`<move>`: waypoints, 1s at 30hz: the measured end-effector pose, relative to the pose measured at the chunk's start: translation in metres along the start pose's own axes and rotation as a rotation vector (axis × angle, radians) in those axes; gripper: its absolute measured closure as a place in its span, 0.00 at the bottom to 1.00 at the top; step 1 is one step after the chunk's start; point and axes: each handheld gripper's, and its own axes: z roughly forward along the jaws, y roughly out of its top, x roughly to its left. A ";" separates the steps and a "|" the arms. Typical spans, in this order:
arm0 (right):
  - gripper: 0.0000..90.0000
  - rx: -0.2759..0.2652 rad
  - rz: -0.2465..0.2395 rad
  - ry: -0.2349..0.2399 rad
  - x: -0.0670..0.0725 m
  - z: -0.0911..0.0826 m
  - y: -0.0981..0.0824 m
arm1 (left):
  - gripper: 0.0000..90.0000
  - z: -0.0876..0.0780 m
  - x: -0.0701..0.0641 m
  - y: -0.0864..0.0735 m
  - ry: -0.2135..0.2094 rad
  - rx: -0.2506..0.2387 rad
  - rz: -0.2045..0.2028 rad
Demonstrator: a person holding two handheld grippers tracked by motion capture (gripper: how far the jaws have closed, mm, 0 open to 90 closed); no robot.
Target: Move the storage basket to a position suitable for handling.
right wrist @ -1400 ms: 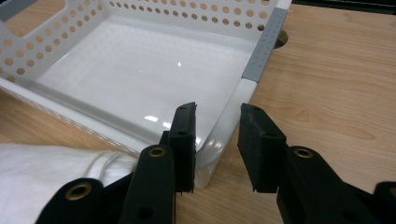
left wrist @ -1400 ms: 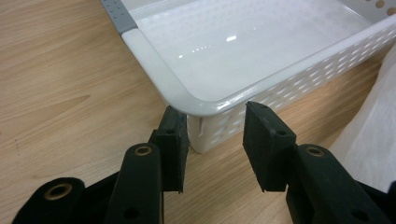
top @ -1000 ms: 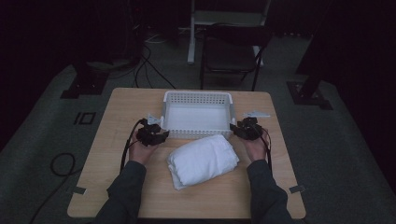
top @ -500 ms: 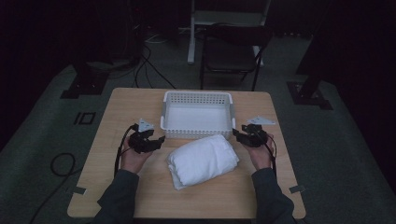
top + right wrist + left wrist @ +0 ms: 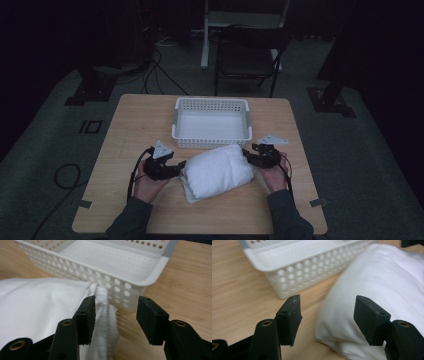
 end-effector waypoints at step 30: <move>0.60 0.046 0.038 0.067 0.008 0.008 -0.019 | 0.43 0.031 -0.014 -0.017 0.010 0.106 0.047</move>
